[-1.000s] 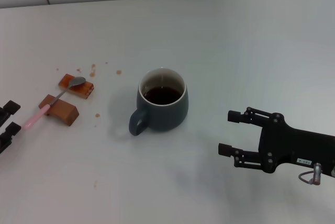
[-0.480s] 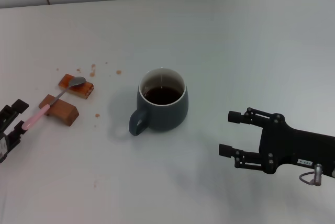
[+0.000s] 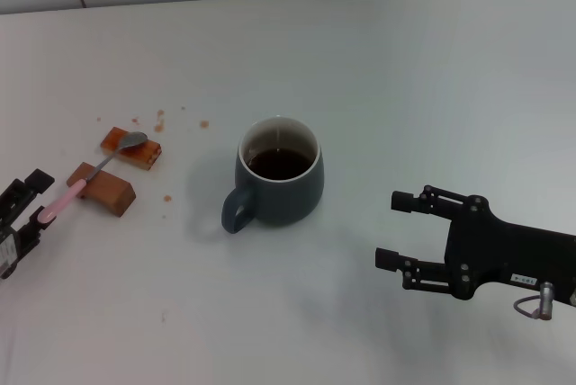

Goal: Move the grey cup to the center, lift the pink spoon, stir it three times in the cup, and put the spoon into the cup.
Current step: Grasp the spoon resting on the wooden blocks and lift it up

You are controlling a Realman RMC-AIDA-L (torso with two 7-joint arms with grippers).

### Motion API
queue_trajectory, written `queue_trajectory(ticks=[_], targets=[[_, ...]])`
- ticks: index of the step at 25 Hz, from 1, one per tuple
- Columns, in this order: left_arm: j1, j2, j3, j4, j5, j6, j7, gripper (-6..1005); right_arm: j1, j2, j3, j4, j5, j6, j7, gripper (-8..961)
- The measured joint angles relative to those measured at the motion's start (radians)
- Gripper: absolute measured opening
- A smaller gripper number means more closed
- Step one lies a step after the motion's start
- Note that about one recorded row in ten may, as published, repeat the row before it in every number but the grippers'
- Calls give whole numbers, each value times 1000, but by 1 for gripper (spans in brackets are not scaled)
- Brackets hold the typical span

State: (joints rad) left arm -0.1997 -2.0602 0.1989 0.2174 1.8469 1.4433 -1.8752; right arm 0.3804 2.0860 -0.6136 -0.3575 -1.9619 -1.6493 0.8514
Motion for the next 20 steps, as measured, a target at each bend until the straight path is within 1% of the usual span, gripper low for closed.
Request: queue_trajectory(ticks=[20], targets=[[-22, -3, 12, -23, 0, -13, -4, 848, 2, -1, 0, -10, 0, -7, 0, 795]])
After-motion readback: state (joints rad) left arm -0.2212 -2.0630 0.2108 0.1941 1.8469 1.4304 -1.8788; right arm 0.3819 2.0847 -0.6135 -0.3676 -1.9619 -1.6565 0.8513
